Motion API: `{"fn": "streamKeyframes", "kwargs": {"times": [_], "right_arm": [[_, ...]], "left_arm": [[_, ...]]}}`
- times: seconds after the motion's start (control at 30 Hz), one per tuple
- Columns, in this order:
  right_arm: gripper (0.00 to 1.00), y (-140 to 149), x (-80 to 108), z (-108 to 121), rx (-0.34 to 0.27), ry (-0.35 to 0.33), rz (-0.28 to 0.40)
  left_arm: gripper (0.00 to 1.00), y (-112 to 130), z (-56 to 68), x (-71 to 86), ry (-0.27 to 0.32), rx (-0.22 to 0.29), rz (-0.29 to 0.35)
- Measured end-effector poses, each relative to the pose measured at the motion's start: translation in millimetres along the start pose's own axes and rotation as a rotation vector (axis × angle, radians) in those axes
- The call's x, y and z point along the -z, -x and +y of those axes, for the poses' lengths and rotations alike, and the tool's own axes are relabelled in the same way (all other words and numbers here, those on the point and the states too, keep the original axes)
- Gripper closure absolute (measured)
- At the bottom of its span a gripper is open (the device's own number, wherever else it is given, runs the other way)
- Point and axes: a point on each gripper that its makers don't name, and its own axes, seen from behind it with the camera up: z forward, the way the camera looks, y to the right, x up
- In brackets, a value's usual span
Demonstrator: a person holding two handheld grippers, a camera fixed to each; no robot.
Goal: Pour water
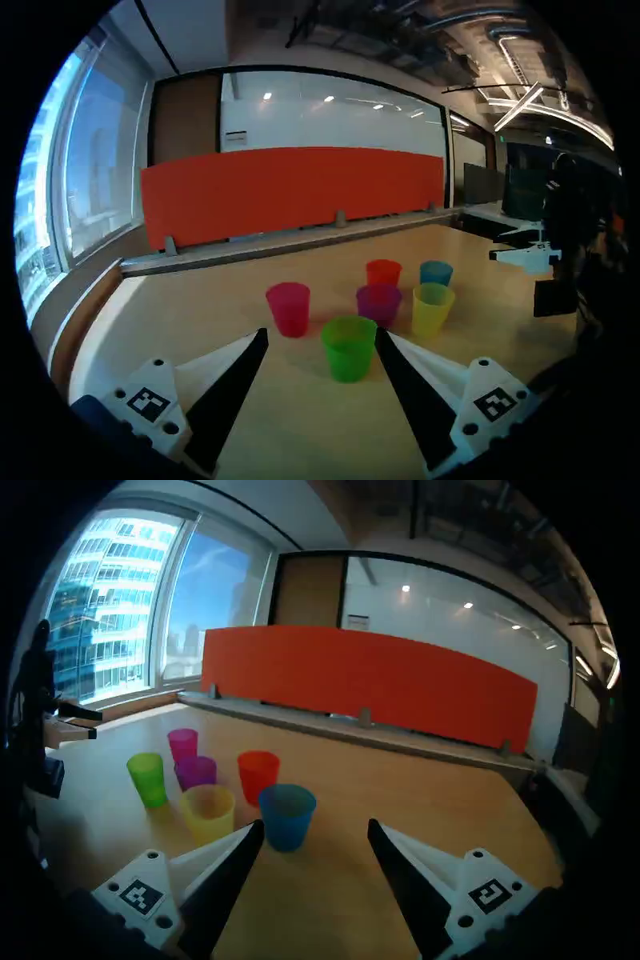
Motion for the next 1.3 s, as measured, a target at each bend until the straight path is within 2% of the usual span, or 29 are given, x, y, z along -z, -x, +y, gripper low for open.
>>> {"fn": "streamKeyframes", "kwargs": {"times": [0.1, 0.27, 0.4, 0.5, 0.7, 1.0, 1.3], "right_arm": [[0.00, -13, 2.7, 11, -0.031, 0.061, 0.052], [0.00, -32, 9.8, 25, -0.076, 0.145, 0.144], [0.00, -46, 17.4, 38, -0.113, 0.212, 0.210], [0.00, -51, 21.3, 44, -0.147, 0.247, 0.246], [0.00, -54, 24.7, 43, -0.191, 0.253, 0.257], [0.00, -55, 23.9, 43, -0.181, 0.262, 0.244], [0.00, -59, 19.4, 38, -0.141, 0.270, 0.216]], "left_arm": [[0.00, -11, -8.7, 1.9, -0.049, 0.017, 0.049], [0.00, -19, -18.3, 4.3, -0.097, 0.038, 0.106], [0.00, -30, -30.4, 10.3, -0.156, 0.044, 0.159], [0.00, -35, -34.8, 9.9, -0.182, 0.039, 0.190], [0.00, -36, -46.0, 11.0, -0.251, 0.029, 0.218], [0.00, -30, -66.7, 18.0, -0.375, 0.017, 0.259], [0.00, -17, -72.5, 15.3, -0.410, 0.037, 0.282]]}}
